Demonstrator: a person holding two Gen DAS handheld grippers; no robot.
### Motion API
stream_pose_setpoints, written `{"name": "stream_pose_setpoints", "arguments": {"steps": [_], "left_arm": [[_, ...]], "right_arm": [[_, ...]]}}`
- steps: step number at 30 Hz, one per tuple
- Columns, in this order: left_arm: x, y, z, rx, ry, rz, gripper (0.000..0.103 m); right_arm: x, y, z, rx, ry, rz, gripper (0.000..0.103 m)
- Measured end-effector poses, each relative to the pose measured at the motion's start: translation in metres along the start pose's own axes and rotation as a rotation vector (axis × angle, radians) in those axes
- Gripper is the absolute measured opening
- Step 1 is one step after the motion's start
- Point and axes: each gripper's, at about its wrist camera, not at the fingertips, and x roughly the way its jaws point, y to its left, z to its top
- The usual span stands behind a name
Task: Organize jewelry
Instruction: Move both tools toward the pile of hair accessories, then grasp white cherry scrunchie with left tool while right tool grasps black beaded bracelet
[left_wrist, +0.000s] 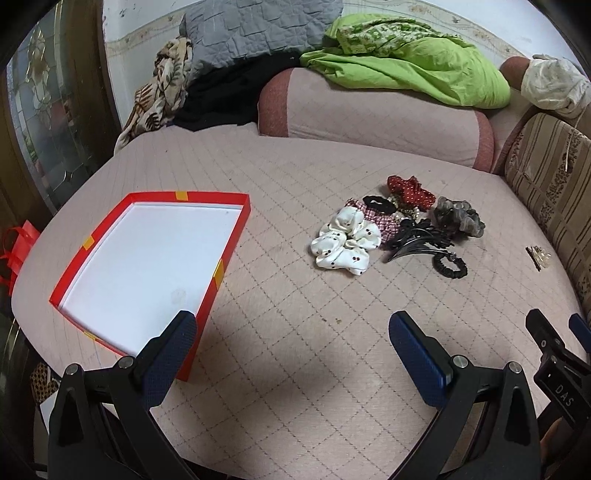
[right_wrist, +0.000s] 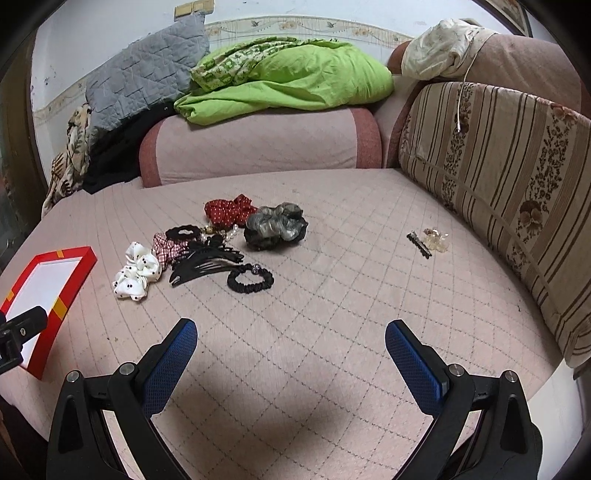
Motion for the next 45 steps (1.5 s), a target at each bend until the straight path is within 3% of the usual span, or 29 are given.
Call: {"name": "stream_pose_setpoints", "arguments": {"steps": [14,28,34,45], "left_arm": [[0.017,0.007,-0.003,0.009,0.033,0.036,0.103],[0.040,0.013,0.004,-0.008,0.059,0.009,0.103],[0.059,0.013,0.021,-0.001,0.079,-0.043,0.103],[0.135,-0.017,0.054,0.120,0.138,-0.082,0.103]], "right_arm": [[0.018,0.008,-0.011,-0.017,0.044,0.020,0.103],[0.045,0.002,-0.013,0.008,0.108,0.040,0.103],[0.064,-0.007,-0.005,0.023,0.131,0.051,0.103],[0.125,-0.012,0.030,0.023,0.192,0.181,0.078]]}}
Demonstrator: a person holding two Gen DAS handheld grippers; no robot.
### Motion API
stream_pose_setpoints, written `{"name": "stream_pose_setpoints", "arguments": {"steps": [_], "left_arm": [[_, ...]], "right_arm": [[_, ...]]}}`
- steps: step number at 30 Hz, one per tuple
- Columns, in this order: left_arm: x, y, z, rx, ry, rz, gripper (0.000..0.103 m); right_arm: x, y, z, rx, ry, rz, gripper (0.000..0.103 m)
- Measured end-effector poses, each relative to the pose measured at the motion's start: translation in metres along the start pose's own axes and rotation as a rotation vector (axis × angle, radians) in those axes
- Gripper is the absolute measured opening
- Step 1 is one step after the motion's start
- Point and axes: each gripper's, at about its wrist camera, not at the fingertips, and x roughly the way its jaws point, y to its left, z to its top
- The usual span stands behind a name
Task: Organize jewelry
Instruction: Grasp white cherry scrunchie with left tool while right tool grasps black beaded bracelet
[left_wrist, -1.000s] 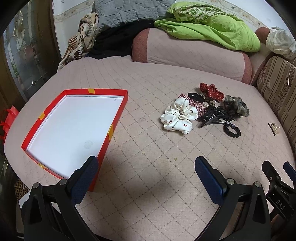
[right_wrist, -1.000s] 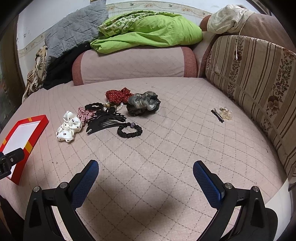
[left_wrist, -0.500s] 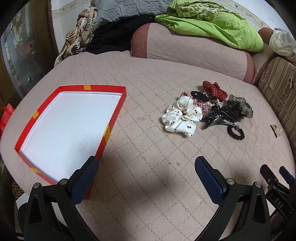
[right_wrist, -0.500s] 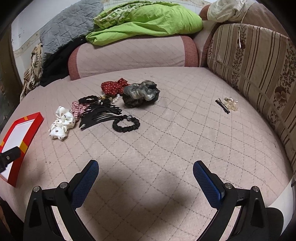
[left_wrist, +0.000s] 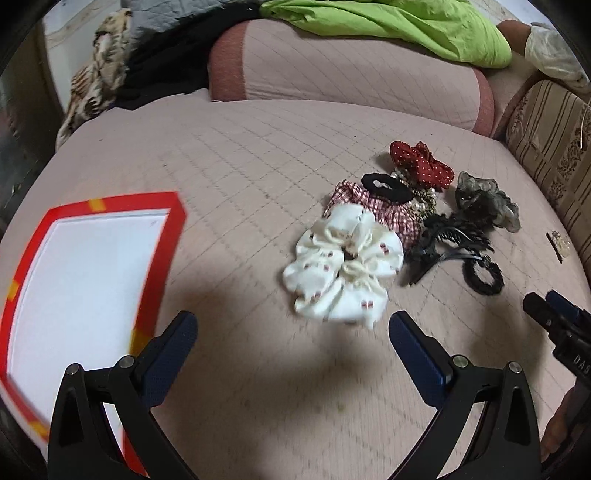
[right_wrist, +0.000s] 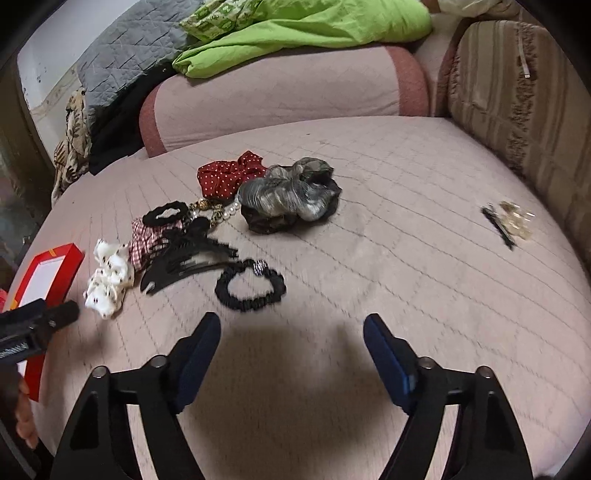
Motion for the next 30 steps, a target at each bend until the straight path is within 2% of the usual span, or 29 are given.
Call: {"name": "stream_pose_setpoints", "arguments": {"steps": [4,10,13,15,16,17,18,19,20,21,23,26,30], "left_arm": [[0.025,0.002,0.015,-0.033,0.008,-0.036,0.103],[0.052,0.001,0.025,-0.051,0.031,-0.096,0.099],[0.062,-0.004,0.025,-0.041,0.046,-0.115,0.097],[0.064,-0.008,0.023,-0.027,0.033,-0.101,0.096],[0.064,-0.011,0.022,-0.011,0.025,-0.097,0.088],[0.063,-0.015,0.021,0.008,0.018,-0.088,0.070],[0.061,-0.018,0.020,0.021,0.011,-0.078,0.060],[0.057,-0.021,0.019,0.030,0.007,-0.099,0.031],[0.054,-0.023,0.019,0.028,0.013,-0.113,0.010],[0.052,-0.024,0.020,0.022,0.024,-0.121,0.010],[0.040,-0.026,0.017,0.011,0.004,-0.105,0.010],[0.015,-0.025,0.010,0.015,-0.033,-0.114,0.010],[-0.018,-0.014,0.003,0.022,-0.074,-0.125,0.010]], "right_arm": [[0.023,-0.003,0.014,0.008,0.028,0.026,0.073],[0.051,0.003,0.022,-0.002,0.064,0.041,0.073],[0.056,0.007,0.022,-0.020,0.056,0.022,0.073],[0.057,0.008,0.022,-0.029,0.052,0.016,0.073],[0.057,0.009,0.021,-0.034,0.049,0.014,0.073],[0.057,0.009,0.021,-0.036,0.046,0.011,0.064],[0.057,0.010,0.020,-0.040,0.043,0.005,0.046],[0.057,0.011,0.019,-0.044,0.043,0.000,0.037],[0.057,0.011,0.019,-0.049,0.045,-0.003,0.025],[0.056,0.011,0.018,-0.047,0.045,-0.002,0.016],[0.052,0.008,0.017,-0.020,0.055,0.031,0.011],[0.041,0.005,0.015,0.025,0.070,0.090,0.009],[0.013,0.010,0.007,0.027,0.052,0.126,0.009]]}}
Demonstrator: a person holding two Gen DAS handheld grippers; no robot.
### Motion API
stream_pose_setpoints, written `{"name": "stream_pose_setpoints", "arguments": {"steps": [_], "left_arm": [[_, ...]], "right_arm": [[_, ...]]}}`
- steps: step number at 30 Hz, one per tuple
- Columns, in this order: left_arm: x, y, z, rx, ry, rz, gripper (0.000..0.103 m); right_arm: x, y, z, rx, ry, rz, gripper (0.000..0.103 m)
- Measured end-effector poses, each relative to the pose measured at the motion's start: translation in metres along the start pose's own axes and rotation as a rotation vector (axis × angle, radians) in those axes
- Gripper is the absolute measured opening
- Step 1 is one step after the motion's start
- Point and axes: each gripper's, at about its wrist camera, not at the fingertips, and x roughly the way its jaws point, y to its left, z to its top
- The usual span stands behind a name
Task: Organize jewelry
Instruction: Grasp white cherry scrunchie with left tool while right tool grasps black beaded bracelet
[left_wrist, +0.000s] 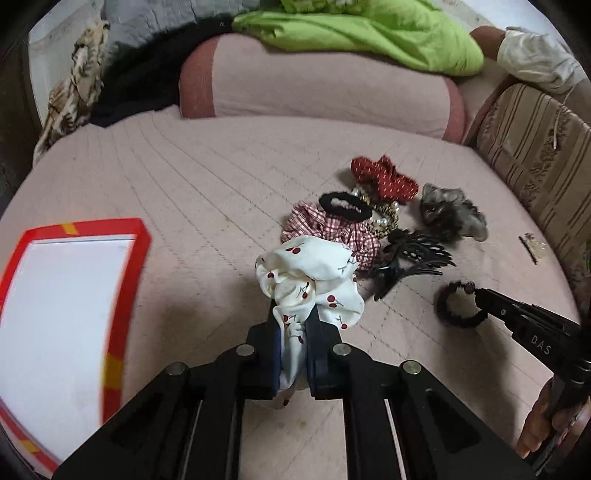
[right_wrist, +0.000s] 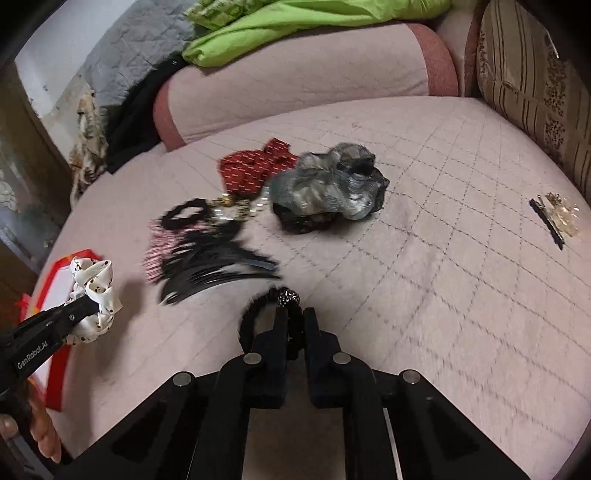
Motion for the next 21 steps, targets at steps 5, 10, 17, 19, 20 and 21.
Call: {"name": "stream_pose_setpoints", "arguments": {"steps": [5,10,17,19,20,21], "left_arm": [[-0.038,0.029,0.000,-0.057,-0.039,-0.002,0.010],[-0.062,0.074,0.002,-0.120,-0.075,0.076,0.010],[-0.066,0.148,0.017,-0.226,-0.104,0.256,0.011],[-0.060,0.173,0.025,-0.261,-0.098,0.289,0.011],[-0.057,0.183,0.028,-0.274,-0.096,0.297,0.011],[-0.054,0.193,0.029,-0.287,-0.091,0.307,0.011]], "right_arm": [[-0.033,0.032,-0.006,-0.075,-0.033,0.037,0.009],[-0.051,0.081,-0.001,-0.190,-0.056,0.089,0.009],[-0.036,0.151,0.012,-0.268,-0.010,0.192,0.009],[-0.028,0.170,0.016,-0.295,-0.002,0.201,0.009],[-0.023,0.181,0.018,-0.312,0.000,0.203,0.009],[-0.018,0.191,0.020,-0.325,0.003,0.205,0.009]]}}
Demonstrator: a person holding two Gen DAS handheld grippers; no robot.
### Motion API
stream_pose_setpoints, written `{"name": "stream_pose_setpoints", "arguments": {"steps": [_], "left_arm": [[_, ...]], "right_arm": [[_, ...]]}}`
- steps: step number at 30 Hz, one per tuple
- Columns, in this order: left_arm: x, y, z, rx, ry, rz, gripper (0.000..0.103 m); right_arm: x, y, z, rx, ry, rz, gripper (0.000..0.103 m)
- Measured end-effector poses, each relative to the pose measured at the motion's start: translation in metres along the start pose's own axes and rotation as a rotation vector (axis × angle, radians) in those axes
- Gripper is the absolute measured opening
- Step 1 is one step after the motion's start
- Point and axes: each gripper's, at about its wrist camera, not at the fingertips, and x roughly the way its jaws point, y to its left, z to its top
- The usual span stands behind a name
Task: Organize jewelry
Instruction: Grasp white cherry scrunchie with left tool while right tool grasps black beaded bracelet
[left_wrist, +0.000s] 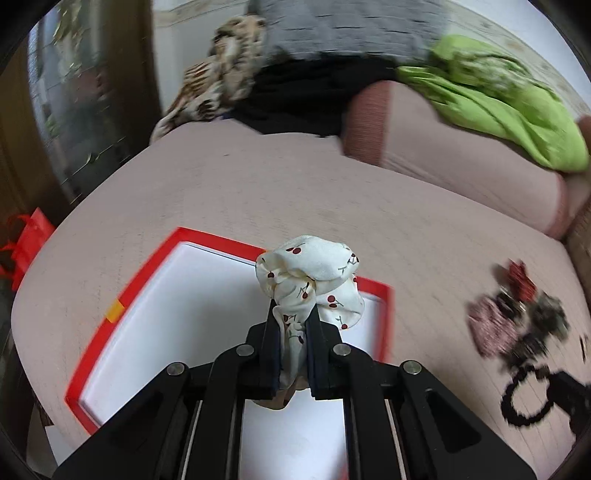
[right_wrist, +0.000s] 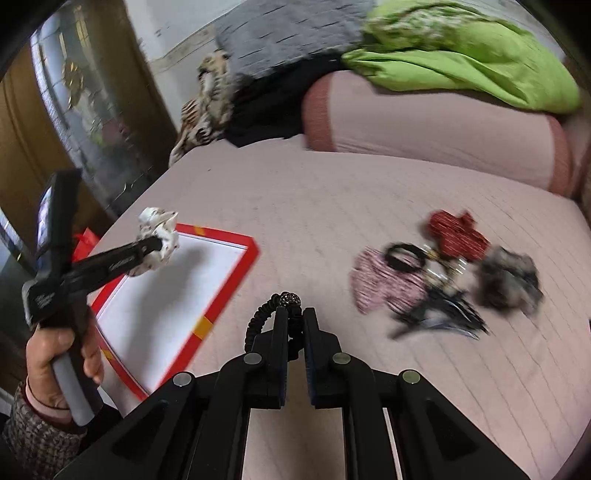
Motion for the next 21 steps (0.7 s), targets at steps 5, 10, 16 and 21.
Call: {"name": "stream_pose_setpoints", "arguments": {"steps": [5,10,16,21], "left_arm": [[0.044,0.037,0.025,-0.067,0.045,0.037,0.011],[0.082,0.074,0.038,-0.156,0.079,0.031,0.011],[0.113,0.092,0.042,-0.181,0.128,0.066,0.011],[0.125,0.103,0.039,-0.219,0.150,0.054,0.013]], "right_arm": [[0.036,0.032,0.027,-0.033,0.030,0.031,0.009],[0.078,0.056,0.050,-0.062,0.064,0.045,0.009],[0.139,0.073,0.067,-0.066,0.119,0.052,0.009],[0.167,0.076,0.069,-0.047,0.152,0.046,0.009]]}}
